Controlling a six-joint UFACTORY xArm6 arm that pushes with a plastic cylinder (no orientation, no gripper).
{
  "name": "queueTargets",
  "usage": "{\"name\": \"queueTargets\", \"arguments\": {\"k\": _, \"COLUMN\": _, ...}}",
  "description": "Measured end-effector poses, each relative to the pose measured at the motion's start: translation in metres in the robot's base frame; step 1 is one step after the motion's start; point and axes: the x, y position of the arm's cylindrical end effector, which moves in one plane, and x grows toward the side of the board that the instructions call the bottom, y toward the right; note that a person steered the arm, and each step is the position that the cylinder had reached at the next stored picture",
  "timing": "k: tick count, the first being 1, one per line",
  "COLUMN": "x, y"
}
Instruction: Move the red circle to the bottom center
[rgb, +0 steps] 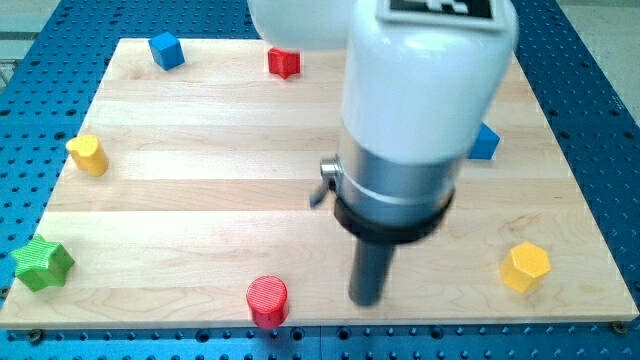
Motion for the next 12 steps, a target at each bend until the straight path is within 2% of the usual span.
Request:
{"name": "queueTargets", "arguments": {"k": 1, "x": -0.035, "y": -0.048}}
{"name": "queueTargets", "arguments": {"k": 2, "x": 0.009, "y": -0.13}}
{"name": "queueTargets", "arguments": {"k": 3, "x": 0.034, "y": -0.162}}
{"name": "queueTargets", "arguments": {"k": 7, "x": 0.033, "y": -0.106}}
{"name": "queueTargets", "arguments": {"k": 8, "x": 0.01, "y": -0.087}}
{"name": "queueTargets", "arguments": {"k": 9, "x": -0.032, "y": -0.065}}
{"name": "queueTargets", "arguments": {"k": 10, "x": -0.026, "y": -0.005}}
{"name": "queueTargets", "arguments": {"k": 11, "x": -0.052, "y": 0.008}}
{"name": "queueTargets", "arguments": {"k": 12, "x": -0.062, "y": -0.074}}
